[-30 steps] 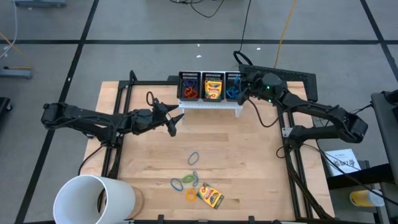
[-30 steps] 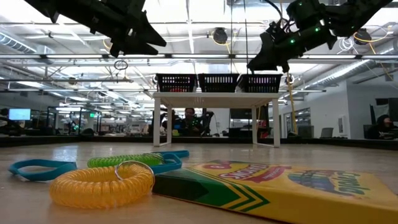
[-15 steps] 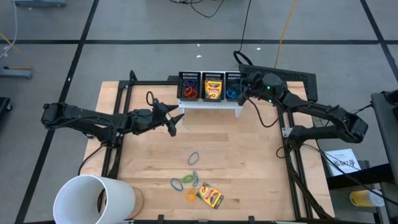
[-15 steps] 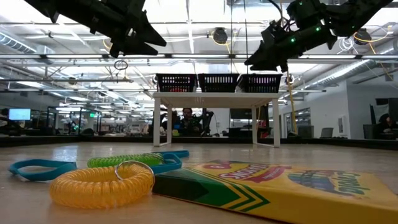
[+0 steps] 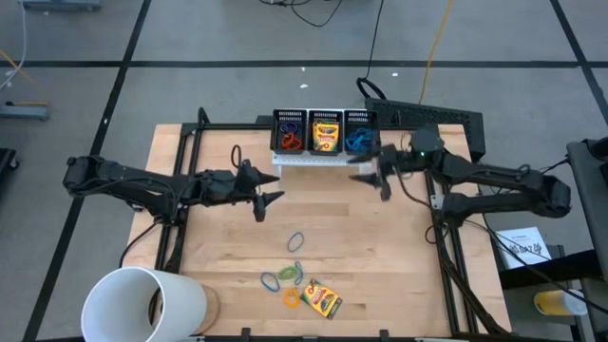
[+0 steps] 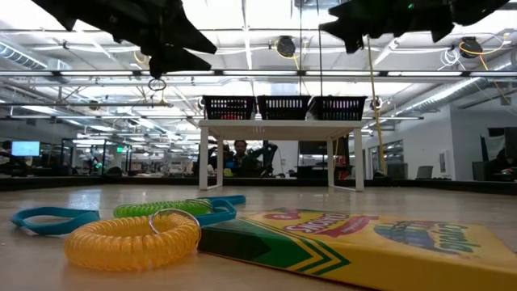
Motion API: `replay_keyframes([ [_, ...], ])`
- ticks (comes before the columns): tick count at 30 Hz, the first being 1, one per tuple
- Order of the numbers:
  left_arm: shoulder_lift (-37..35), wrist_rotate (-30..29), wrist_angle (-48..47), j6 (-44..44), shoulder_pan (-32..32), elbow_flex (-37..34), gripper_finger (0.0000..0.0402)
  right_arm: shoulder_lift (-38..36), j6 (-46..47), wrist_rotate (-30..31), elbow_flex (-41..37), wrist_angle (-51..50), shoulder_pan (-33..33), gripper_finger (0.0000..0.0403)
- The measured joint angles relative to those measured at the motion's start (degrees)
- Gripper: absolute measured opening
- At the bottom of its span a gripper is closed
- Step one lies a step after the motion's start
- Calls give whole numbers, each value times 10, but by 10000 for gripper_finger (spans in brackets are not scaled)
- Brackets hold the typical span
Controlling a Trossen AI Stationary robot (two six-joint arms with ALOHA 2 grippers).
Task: Pick & Place Office Desk Supplies
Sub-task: Put the blue rubber band into the right black bin on the shelf
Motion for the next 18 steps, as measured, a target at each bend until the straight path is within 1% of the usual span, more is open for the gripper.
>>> replay_keyframes([
  [5, 41, 93, 16, 20, -27, 0, 246, -35, -28, -1, 0, -98, 42, 181],
  [6, 57, 105, 25, 27, -36, 0, 246, -39, -27, -1, 0, -113, 48, 178],
  [10, 127, 120, 25, 50, -72, 0, 246, -48, -17, 0, 0, -148, 68, 167],
  [12, 157, 143, 24, 49, -92, 0, 246, -48, -14, 0, 0, -157, 75, 163],
  [15, 194, 185, 35, 22, -120, 0, 246, -46, -19, 1, 0, -173, 78, 158],
  [18, 227, 191, 41, -36, -145, 0, 246, -46, -26, 1, 0, -183, 78, 155],
])
